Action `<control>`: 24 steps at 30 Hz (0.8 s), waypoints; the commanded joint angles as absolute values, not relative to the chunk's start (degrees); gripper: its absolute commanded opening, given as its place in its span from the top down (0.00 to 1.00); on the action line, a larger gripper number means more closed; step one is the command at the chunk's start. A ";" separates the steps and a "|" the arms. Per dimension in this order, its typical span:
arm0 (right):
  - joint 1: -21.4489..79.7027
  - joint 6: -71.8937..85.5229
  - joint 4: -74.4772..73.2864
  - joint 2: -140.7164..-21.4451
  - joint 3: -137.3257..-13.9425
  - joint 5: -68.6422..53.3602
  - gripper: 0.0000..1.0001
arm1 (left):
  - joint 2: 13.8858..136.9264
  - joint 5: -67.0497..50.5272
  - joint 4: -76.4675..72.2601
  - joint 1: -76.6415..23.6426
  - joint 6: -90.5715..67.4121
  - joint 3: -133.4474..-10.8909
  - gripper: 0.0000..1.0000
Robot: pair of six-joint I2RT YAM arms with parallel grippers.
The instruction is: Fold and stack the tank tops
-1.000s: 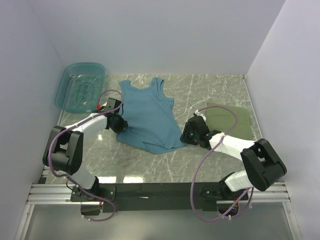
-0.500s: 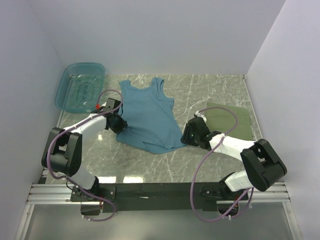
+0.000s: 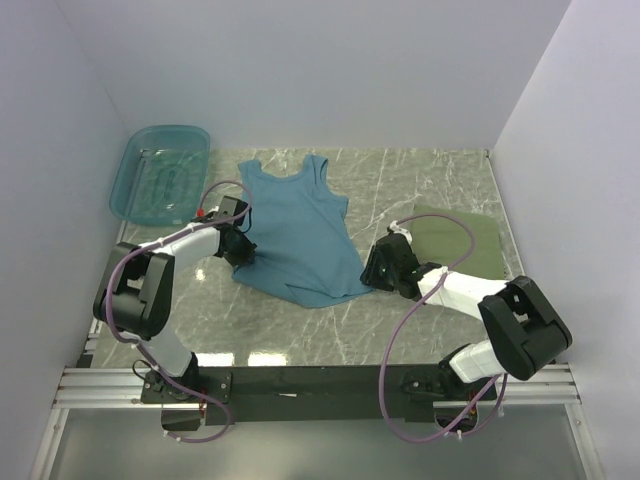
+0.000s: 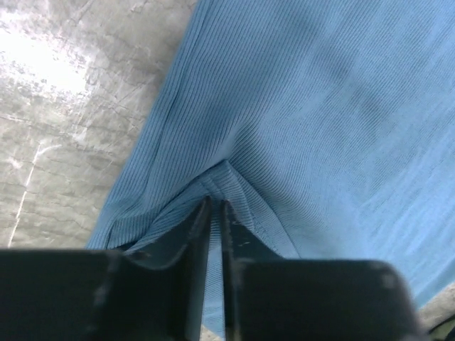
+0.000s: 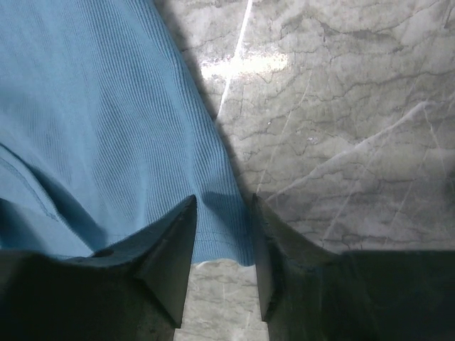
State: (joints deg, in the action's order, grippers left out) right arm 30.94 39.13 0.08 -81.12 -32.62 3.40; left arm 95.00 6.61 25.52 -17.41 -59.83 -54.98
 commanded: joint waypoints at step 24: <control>30.94 38.06 -1.23 -85.16 -33.84 2.73 0.74 | 81.55 8.15 29.26 -18.72 -65.90 -53.95 0.53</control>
State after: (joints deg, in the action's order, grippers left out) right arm 30.94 38.92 1.26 -83.24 -33.45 2.13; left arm 78.11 5.52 28.88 -18.17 -62.13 -48.77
